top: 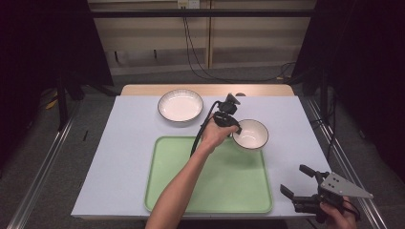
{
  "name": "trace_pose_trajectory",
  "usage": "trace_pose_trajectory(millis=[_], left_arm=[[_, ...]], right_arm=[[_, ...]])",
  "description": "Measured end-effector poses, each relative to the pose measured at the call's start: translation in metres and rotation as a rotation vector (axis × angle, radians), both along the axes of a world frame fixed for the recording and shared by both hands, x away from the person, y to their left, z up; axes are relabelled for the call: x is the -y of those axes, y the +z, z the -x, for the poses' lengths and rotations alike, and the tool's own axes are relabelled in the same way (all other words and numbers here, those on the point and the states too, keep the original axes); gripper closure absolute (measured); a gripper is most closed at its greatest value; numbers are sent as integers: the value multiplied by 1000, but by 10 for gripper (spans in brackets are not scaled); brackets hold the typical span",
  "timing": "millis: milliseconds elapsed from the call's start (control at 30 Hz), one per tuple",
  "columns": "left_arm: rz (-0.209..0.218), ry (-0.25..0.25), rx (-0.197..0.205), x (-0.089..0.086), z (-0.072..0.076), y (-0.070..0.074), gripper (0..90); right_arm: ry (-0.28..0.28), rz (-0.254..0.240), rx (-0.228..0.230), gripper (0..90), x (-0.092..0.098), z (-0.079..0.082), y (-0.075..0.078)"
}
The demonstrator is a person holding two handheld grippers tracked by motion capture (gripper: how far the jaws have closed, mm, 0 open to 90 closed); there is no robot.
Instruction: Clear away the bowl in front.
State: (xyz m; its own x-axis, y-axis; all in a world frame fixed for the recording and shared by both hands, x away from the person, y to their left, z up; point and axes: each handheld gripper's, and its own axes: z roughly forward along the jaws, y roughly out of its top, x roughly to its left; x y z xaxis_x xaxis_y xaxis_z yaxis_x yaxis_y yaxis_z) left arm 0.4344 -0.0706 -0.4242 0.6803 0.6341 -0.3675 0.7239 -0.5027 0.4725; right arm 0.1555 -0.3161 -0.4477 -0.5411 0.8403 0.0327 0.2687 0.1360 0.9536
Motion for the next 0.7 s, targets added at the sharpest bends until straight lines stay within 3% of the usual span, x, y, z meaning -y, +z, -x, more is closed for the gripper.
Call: trace_pose_trajectory(millis=[700], left_arm=[[-43,15,-17,9,0,-17,827]], right_arm=[[-1,1,0,34,0,0,0]])
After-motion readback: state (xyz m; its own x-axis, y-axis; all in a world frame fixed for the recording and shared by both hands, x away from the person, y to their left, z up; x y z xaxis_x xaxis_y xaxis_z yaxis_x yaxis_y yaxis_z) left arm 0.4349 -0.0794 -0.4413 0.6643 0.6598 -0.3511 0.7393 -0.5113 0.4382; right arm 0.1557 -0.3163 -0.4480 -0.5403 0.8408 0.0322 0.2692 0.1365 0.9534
